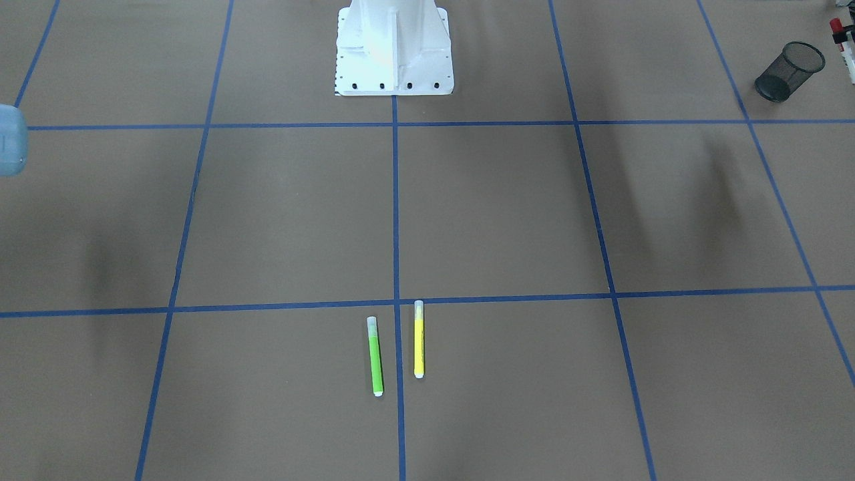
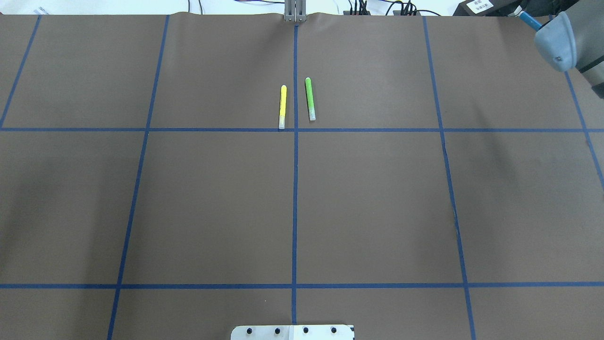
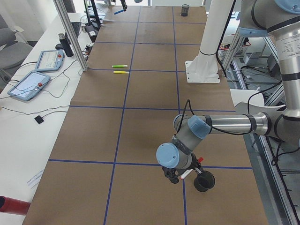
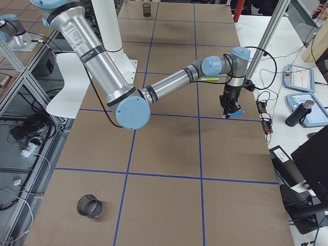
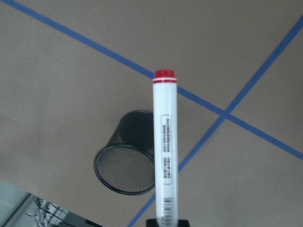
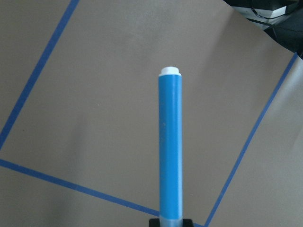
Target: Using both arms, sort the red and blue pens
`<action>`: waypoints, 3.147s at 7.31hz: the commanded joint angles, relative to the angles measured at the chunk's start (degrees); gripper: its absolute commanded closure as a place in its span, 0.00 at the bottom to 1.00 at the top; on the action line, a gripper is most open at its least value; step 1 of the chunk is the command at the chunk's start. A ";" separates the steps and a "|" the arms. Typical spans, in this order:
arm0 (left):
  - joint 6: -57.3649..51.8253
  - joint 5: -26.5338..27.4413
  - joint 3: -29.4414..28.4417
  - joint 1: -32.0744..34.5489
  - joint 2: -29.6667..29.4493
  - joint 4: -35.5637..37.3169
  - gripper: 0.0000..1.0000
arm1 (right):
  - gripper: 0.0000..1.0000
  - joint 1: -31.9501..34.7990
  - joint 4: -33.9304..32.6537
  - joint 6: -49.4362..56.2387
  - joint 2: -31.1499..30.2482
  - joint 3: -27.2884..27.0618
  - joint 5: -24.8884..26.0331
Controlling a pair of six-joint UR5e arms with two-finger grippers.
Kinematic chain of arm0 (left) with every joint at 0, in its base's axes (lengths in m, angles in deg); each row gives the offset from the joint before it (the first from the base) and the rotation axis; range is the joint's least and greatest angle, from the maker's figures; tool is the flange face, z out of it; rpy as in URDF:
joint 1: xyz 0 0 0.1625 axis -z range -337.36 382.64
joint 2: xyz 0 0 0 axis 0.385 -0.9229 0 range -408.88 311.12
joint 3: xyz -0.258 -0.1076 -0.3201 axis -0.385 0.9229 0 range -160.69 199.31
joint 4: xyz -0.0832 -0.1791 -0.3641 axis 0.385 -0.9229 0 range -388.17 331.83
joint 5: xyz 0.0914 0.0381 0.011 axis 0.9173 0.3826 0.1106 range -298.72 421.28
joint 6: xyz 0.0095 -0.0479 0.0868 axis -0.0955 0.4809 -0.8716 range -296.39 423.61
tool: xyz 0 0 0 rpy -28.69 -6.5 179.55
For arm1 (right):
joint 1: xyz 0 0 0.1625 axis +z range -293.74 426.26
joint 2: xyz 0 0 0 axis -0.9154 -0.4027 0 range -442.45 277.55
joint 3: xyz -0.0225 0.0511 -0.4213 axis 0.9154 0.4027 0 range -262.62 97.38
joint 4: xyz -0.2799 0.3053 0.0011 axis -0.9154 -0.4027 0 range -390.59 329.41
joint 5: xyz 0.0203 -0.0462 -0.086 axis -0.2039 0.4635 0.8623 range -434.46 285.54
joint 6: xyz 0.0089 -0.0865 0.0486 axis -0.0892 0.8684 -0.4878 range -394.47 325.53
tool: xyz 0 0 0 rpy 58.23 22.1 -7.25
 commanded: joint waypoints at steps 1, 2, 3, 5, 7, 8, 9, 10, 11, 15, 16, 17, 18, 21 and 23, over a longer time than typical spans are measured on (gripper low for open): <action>0.07 -2.60 0.53 5.22 1.44 9.84 1.00 | 1.00 1.20 -0.05 3.37 -2.28 -0.94 -0.27; 0.16 -4.43 0.10 5.68 1.44 11.97 1.00 | 1.00 1.64 -0.23 4.87 -2.29 -1.02 -0.27; -0.10 -6.01 -3.21 5.77 1.44 12.69 1.00 | 1.00 1.82 -0.14 4.89 -2.47 -1.11 -0.10; -0.28 -9.36 -8.24 5.77 1.88 12.34 1.00 | 1.00 1.82 -0.05 4.80 -3.17 -1.90 -0.27; -0.28 -9.90 -9.39 5.77 1.97 12.25 1.00 | 1.00 1.91 -0.14 4.89 -3.61 -2.60 -0.36; -0.28 -10.16 -10.27 5.77 1.97 12.17 1.00 | 1.00 1.91 -0.14 4.89 -4.83 -4.00 -0.36; -0.28 -10.25 -10.80 5.77 2.06 12.25 1.00 | 1.00 1.99 -0.23 4.89 -4.93 -4.19 -0.36; -0.28 -10.77 -11.67 5.77 1.97 12.17 0.95 | 1.00 2.08 -0.32 4.89 -5.10 -4.19 -0.45; -0.28 -10.95 -12.38 5.77 1.97 11.82 0.01 | 1.00 2.17 -0.32 4.89 -5.72 -4.28 -0.45; -0.28 -11.04 -12.04 5.77 0.92 11.55 0.00 | 1.00 3.92 -2.95 7.68 -7.92 -4.72 0.08; -0.19 -11.04 -11.69 5.77 -0.13 11.64 0.00 | 1.00 5.15 -3.48 9.96 -8.27 -4.63 0.25; -0.19 -11.21 -10.81 5.77 -1.62 11.55 0.00 | 1.00 6.12 -5.22 13.47 -9.05 -4.63 0.34; -0.19 -14.52 -10.37 5.77 -4.33 11.55 0.00 | 1.00 7.52 -6.89 14.46 -10.37 -4.72 -0.09; 0.68 -15.26 -10.28 5.59 -15.13 2.53 0.00 | 1.00 10.95 -9.90 16.74 -23.32 -10.30 -0.45; 0.60 -14.82 -10.54 5.33 -22.61 2.32 0.00 | 1.00 14.37 -10.07 22.86 -32.31 -10.70 -0.45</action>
